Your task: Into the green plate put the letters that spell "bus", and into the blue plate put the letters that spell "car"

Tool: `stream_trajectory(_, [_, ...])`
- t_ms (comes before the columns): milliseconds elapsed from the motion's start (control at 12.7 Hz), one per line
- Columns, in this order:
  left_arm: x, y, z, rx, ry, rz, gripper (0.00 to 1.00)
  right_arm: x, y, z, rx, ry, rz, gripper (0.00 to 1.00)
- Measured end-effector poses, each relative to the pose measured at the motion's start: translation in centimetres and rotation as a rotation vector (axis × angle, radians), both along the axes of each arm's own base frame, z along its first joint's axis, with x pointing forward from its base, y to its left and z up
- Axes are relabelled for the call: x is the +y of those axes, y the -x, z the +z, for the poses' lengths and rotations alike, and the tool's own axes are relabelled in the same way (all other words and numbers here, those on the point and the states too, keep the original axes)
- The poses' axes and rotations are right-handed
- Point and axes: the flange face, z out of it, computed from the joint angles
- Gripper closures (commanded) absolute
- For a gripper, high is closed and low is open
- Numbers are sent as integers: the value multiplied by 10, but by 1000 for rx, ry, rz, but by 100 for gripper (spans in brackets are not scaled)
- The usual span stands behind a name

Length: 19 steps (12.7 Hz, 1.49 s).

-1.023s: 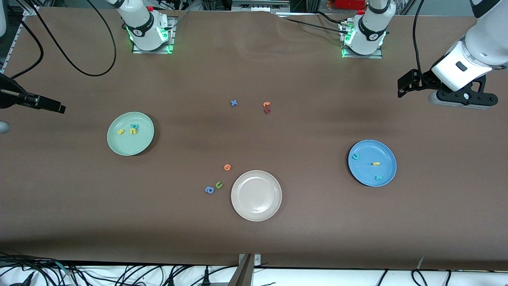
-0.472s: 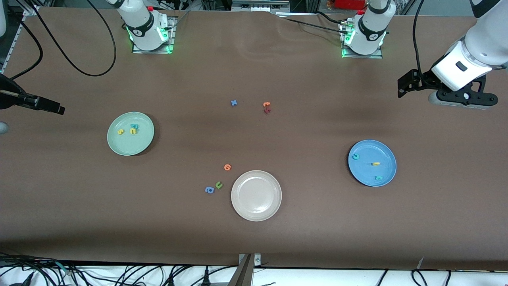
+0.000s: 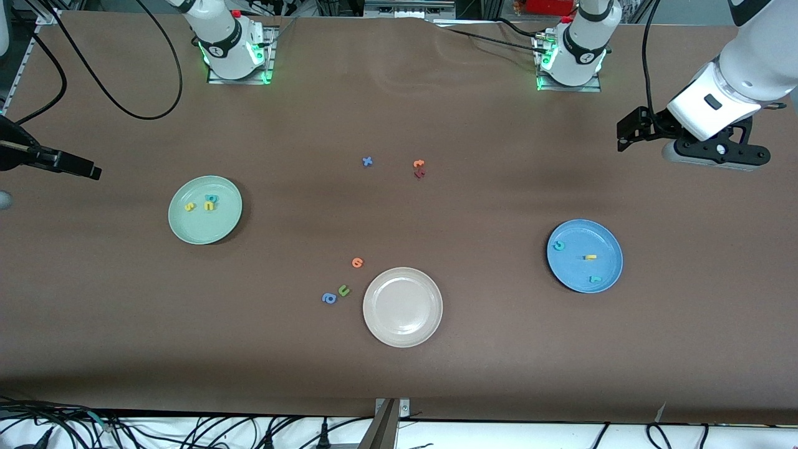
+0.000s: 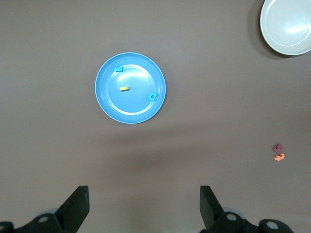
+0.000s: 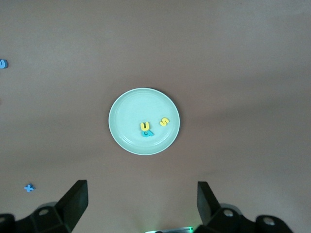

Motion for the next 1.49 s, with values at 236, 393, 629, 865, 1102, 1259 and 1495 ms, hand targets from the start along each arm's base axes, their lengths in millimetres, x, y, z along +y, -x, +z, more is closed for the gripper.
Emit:
stream_trajectory(236, [1, 0, 0, 0, 0, 1, 0, 0, 0, -2, -2, 0, -1, 1])
stream_trajectory(393, [2, 0, 0, 0, 0, 4, 0, -2, 0, -1, -5, 0, -3, 1])
stream_trajectory(629, [5, -1, 0, 0, 0, 10, 0, -4, 2, 2, -9, 1, -7, 1])
stream_trajectory(865, [8, -1, 0, 0, 0, 15, 0, -7, 2, 3, -14, 1, -13, 0])
stream_trajectory(1102, [8, -1, 0, 0, 0, 15, 0, -12, 3, 7, -29, 3, -21, 0])
stream_trajectory(1259, [8, -1, 0, 0, 0, 15, 0, -12, 3, 8, -35, 4, -21, 1])
stream_trajectory(1495, [9, -1, 0, 0, 0, 16, 0, -11, 2, 9, -38, 4, -21, 0])
